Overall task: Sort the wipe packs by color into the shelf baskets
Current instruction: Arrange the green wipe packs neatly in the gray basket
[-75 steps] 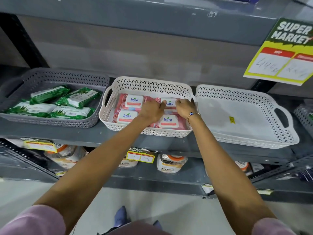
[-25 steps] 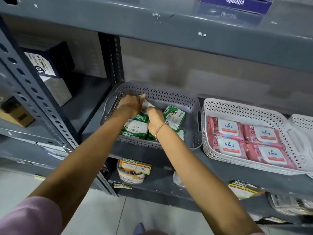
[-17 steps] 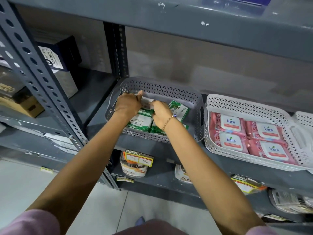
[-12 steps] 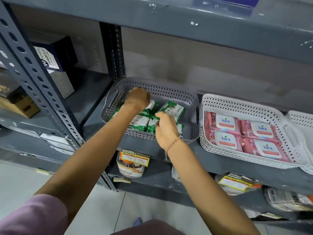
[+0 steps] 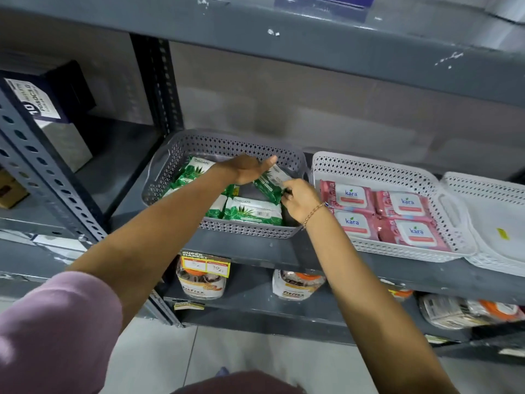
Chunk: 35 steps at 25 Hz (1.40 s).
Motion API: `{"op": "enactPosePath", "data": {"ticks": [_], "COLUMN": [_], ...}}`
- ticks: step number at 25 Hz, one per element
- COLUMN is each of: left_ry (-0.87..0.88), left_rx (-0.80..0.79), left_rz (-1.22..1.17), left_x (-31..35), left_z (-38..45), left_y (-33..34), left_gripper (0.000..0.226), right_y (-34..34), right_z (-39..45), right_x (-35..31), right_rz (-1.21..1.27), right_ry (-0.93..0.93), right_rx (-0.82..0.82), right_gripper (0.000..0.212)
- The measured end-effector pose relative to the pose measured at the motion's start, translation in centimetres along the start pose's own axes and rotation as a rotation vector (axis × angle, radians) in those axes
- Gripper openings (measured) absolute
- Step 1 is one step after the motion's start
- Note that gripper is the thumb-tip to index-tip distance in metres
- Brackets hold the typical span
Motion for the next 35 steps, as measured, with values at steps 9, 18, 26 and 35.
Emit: {"op": "enactPosePath", "data": {"ticks": [9,18,26,35], "left_ry": [-0.17,-0.271,-0.274,-0.299], "left_rx": [0.341,0.266,0.056,-0.049], "left_rz": [0.037,-0.447,0.112,0.181], "left_x": [1.4,-3.9,-9.9,-9.4], "left_z": [-3.4,-5.0,-5.9,-5.5], "left_y": [1.6,0.7,2.3,2.0], "left_gripper": [0.074,0.035,0.071,0.07], "right_y": [0.7,0.1,3.9,4.4], "right_z": [1.5,1.3,0.4,1.4], "right_x": [-1.0,-0.4,3.8,4.3], "right_rz": [-0.909,-1.203,-1.737,-1.758], "right_ry": [-0.317,-0.454,-0.77,-0.65], "right_rx": [-0.023,-0.107,-0.315,-0.383], "right_gripper": [0.028,0.045,0.067,0.069]}}
Point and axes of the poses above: each hand's wrist, its own z-axis towards the middle knuckle, its own y-axis out of the palm, x = y × z, the point moved 2 cm from there along z, towards the middle knuckle, and after that the axes turned 11 degrees about x, right-handed, at the moved point
